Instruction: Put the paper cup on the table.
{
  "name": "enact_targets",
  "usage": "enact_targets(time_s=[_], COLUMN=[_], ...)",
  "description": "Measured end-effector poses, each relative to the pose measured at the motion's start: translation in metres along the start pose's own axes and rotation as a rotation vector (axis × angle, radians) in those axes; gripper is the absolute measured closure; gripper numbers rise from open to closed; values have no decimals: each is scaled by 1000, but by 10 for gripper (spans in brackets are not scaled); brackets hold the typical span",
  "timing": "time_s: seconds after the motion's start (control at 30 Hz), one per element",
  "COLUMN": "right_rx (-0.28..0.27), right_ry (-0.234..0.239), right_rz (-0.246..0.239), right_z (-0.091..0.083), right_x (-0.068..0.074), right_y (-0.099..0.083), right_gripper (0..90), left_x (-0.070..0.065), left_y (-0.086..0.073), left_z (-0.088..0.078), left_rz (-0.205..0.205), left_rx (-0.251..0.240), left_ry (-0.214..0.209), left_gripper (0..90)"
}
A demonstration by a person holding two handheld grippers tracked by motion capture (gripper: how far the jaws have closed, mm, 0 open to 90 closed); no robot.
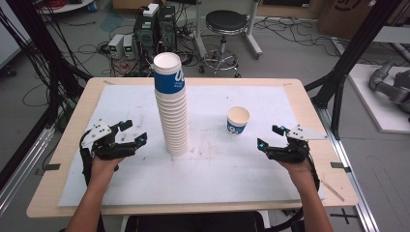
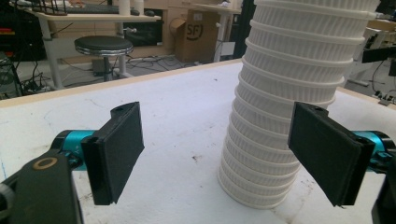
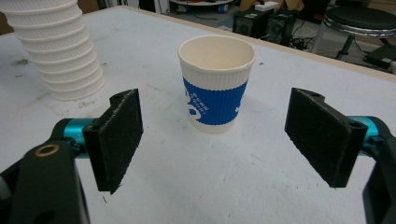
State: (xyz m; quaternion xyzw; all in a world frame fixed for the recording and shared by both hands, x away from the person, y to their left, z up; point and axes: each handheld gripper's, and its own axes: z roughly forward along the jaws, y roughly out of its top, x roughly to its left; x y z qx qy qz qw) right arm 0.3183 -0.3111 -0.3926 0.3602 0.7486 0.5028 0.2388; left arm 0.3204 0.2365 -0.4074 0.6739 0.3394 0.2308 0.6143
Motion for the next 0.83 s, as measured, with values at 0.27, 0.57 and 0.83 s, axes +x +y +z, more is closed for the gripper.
enact_targets(time_s=[0.27, 0.57, 0.83], right_rx=[6, 14, 11], right_ry=[-13, -17, -23], right_rz=[-8, -16, -24], right_z=[-4, -3, -2], right_x=[3, 2, 1], right_y=[1, -2, -1], right_gripper=[196, 196, 196], left_x=[-1, 0, 0], left_y=[1, 0, -1], left_z=[-2, -2, 0], left_rz=[1, -1, -3], left_rx=[-5, 1, 2], left_ry=[-1, 1, 5], left_gripper=[182, 182, 182])
